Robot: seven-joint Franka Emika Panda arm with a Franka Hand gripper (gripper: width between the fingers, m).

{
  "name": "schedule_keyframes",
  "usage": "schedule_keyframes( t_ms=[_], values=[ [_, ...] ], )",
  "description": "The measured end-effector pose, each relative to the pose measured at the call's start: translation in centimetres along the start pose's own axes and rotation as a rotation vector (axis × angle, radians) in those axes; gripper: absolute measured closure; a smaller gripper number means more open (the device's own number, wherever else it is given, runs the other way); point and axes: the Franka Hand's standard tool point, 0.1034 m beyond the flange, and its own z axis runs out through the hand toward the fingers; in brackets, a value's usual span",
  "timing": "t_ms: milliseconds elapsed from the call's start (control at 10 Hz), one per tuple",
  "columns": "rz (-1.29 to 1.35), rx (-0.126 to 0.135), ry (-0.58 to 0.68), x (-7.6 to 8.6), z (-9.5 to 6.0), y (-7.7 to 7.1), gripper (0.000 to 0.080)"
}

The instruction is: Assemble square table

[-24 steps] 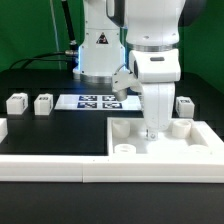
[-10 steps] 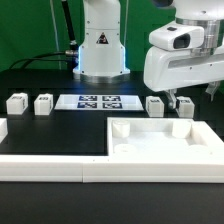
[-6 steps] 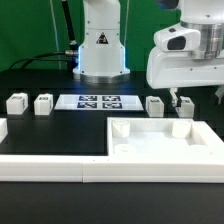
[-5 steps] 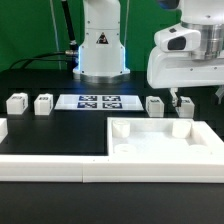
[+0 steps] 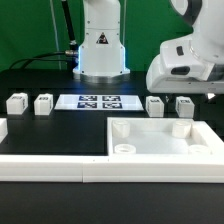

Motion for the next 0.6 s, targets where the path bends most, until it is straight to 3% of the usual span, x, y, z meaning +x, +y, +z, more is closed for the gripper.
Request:
schedule_keyframes(
  t_ms=[300, 600],
  values=[
    [-0.004, -0.028, -0.263, 0.0, 0.7, 0.3, 0.0151],
    [0.003, -0.046, -0.281, -0.1, 1.9, -0.7, 0.0151]
  ],
)
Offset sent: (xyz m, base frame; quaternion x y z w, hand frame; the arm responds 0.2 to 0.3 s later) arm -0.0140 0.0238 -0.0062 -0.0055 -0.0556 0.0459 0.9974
